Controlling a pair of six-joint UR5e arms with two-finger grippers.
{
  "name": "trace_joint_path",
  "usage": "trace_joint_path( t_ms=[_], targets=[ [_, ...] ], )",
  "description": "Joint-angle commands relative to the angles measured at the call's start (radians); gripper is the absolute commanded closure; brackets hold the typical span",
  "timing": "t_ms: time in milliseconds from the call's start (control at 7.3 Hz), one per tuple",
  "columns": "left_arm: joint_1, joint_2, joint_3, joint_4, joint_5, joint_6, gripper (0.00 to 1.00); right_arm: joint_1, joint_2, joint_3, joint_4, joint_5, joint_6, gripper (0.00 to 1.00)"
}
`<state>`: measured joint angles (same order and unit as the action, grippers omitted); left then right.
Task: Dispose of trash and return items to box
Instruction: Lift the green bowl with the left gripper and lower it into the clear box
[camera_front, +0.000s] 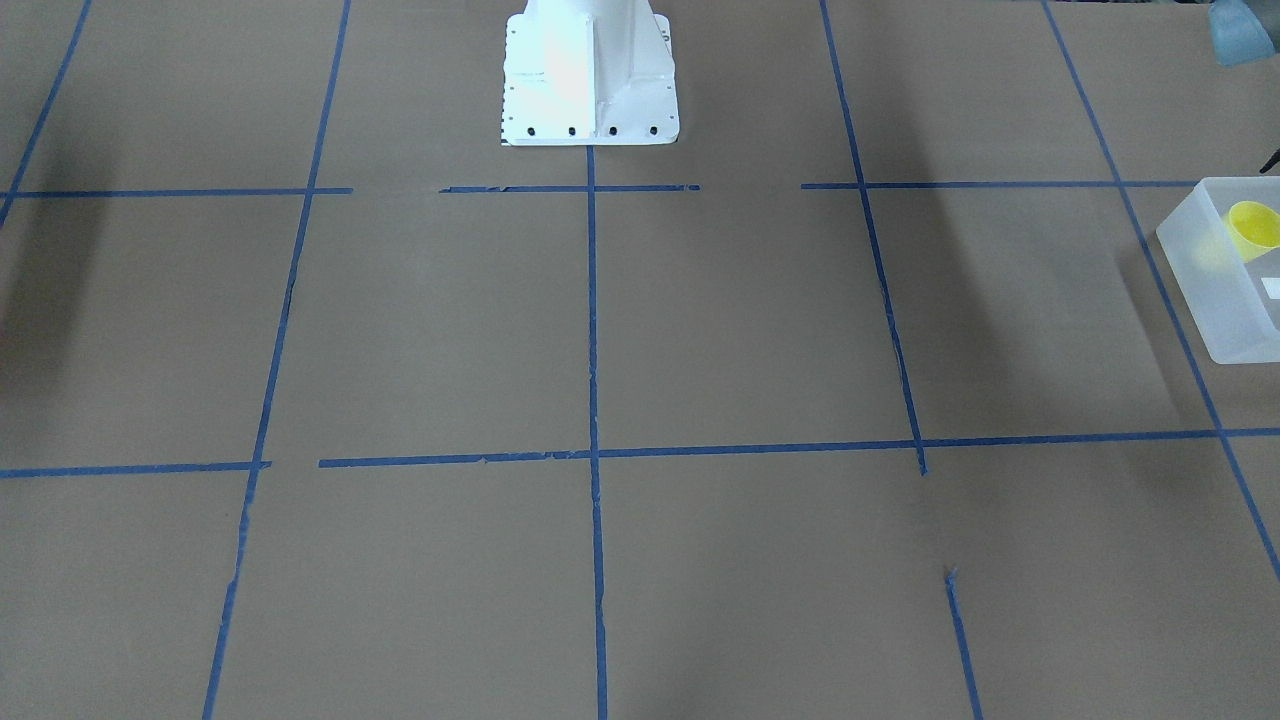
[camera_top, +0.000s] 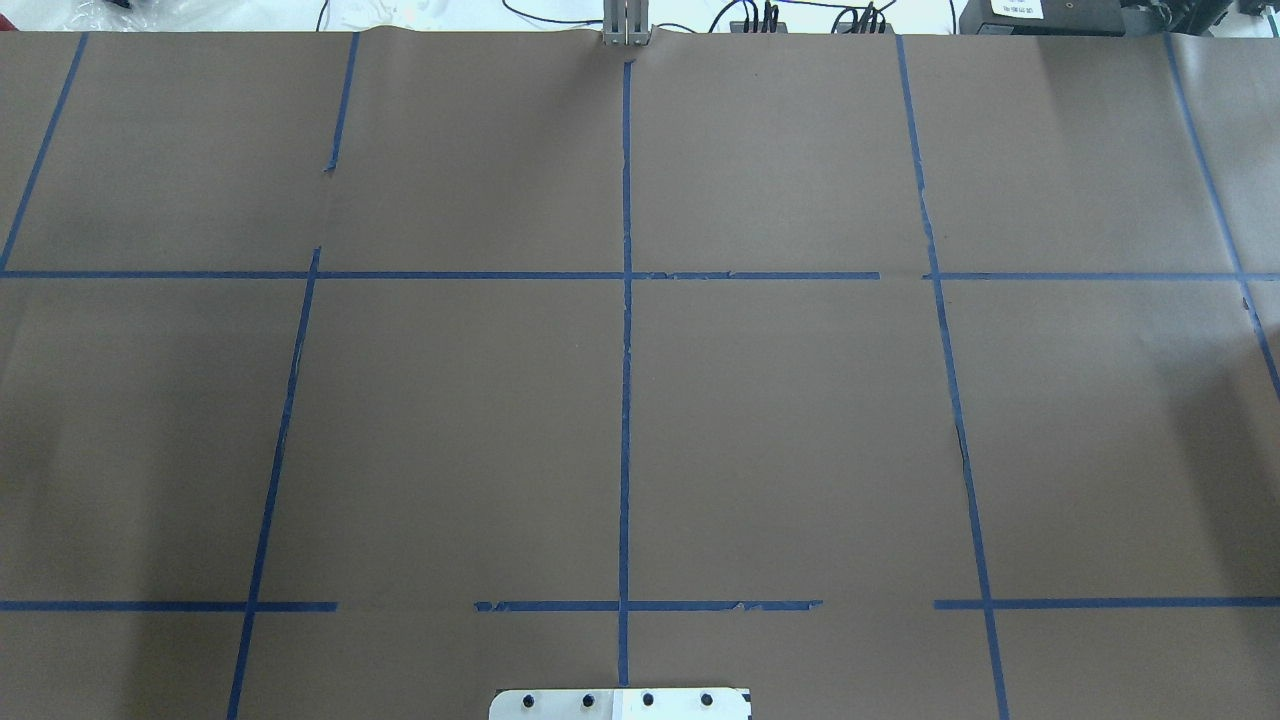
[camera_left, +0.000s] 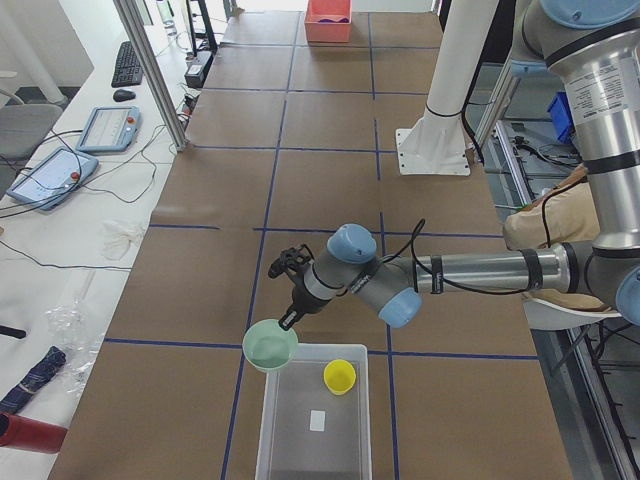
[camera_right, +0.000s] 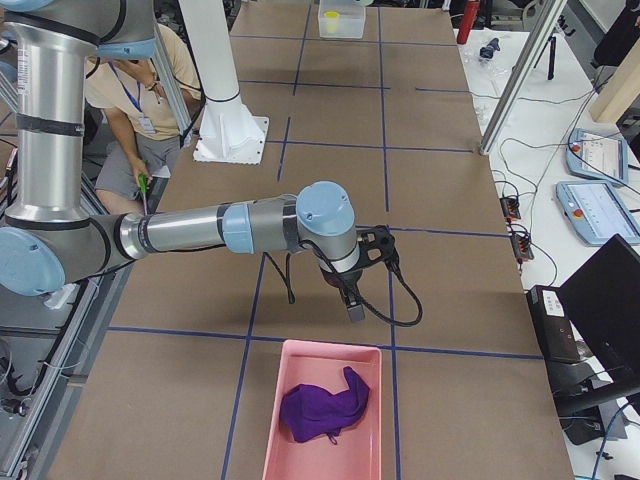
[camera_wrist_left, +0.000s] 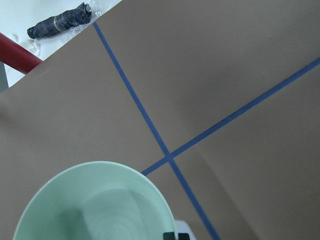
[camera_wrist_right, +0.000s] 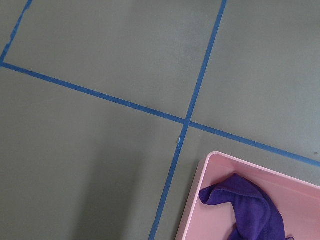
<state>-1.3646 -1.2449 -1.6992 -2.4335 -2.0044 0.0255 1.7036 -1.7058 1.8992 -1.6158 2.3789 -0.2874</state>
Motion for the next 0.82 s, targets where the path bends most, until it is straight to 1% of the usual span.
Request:
trace_joint_path(
  t_ms=[0,137,548,685],
  targets=[
    [-0.008,0.015,0.168,-0.189,-0.068,0.011,1.0,-0.007,0.0,0.0,0.001,-0.001,-0.001,0.0],
    [-0.008,0.016,0.205,-0.238,-0.071,-0.001,1.0,-0.007,0.0,0.0,0.001,-0.003,-0.001,0.0],
    [-0.008,0.044,0.219,-0.24,-0.071,0.002,1.0,-0.007,0.0,0.001,0.002,-0.003,-0.003,0.0],
    [-0.007,0.042,0.231,-0.24,-0.071,0.004,0.88,-0.007,0.0,0.001,0.002,-0.003,-0.003,0.0]
  ],
)
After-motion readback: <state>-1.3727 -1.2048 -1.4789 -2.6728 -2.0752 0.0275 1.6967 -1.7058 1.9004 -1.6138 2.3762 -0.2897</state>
